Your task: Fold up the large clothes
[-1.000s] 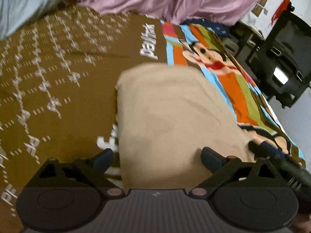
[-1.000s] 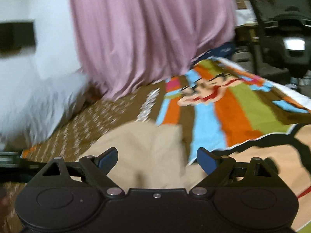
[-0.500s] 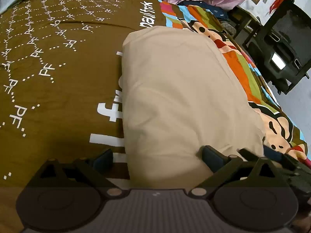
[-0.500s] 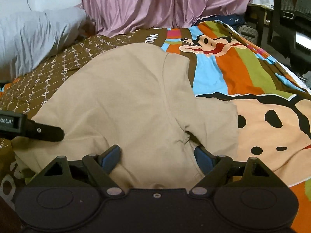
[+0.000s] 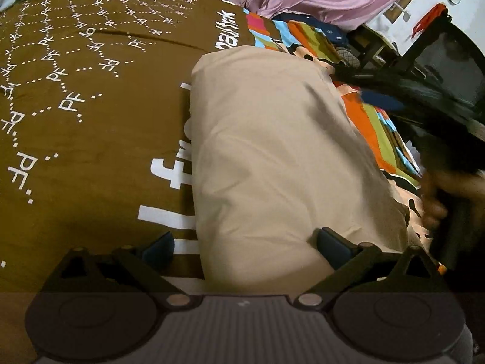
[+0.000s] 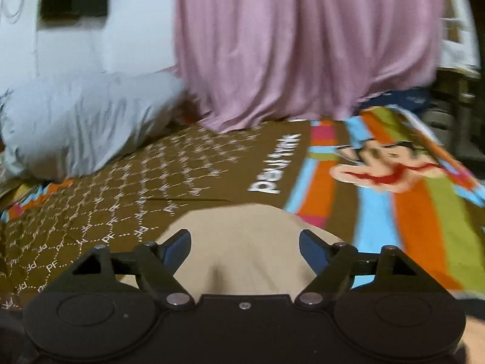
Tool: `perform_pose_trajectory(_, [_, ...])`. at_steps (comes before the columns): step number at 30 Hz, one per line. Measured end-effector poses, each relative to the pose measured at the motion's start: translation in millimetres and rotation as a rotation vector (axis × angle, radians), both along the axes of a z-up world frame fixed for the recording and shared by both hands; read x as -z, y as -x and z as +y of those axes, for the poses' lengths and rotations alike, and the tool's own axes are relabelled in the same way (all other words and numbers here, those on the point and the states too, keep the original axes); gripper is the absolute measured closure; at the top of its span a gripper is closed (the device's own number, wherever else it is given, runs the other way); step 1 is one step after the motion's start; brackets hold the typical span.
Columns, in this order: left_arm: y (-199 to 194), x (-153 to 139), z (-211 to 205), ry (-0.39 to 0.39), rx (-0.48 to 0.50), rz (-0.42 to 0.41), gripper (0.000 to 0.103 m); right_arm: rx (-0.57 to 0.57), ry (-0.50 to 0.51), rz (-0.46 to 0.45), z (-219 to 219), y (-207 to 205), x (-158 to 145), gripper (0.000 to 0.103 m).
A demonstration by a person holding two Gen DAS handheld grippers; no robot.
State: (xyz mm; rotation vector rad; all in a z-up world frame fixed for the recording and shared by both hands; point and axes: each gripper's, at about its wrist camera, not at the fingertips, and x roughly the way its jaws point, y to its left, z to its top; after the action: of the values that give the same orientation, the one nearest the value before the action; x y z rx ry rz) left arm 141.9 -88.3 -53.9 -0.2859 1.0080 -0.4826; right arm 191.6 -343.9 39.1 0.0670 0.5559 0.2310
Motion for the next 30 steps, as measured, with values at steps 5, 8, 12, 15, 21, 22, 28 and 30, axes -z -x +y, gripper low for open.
perform_pose_trajectory(5, [-2,3,2,0.021,0.003,0.002,0.001,-0.044,0.033,0.219,20,-59,57,0.02])
perform_pose_trajectory(8, [-2,4,0,0.02,0.018,-0.011,0.0,0.018,-0.186,0.324,-6,-66,86,0.013])
perform_pose_trajectory(12, [-4,5,1,0.018,0.022,-0.008,0.0,0.036,-0.173,0.309,-4,-62,90,0.011])
perform_pose_trajectory(15, [-3,3,1,0.008,0.019,-0.004,0.0,0.059,-0.14,0.3,0,-58,81,0.009])
perform_pose_trajectory(21, [-1,3,2,0.001,0.01,0.001,0.001,0.06,-0.039,0.204,-11,-3,34,0.014])
perform_pose_trajectory(22, [-1,2,2,0.0,0.011,0.002,0.001,0.067,-0.017,0.203,-13,10,31,0.015])
perform_pose_trajectory(28, [-5,1,0,-0.015,0.033,0.016,0.0,0.162,0.04,0.236,-35,64,57,0.014])
perform_pose_trajectory(30, [-6,0,-1,-0.026,0.037,0.015,0.0,0.158,-0.027,0.225,-45,69,70,0.014])
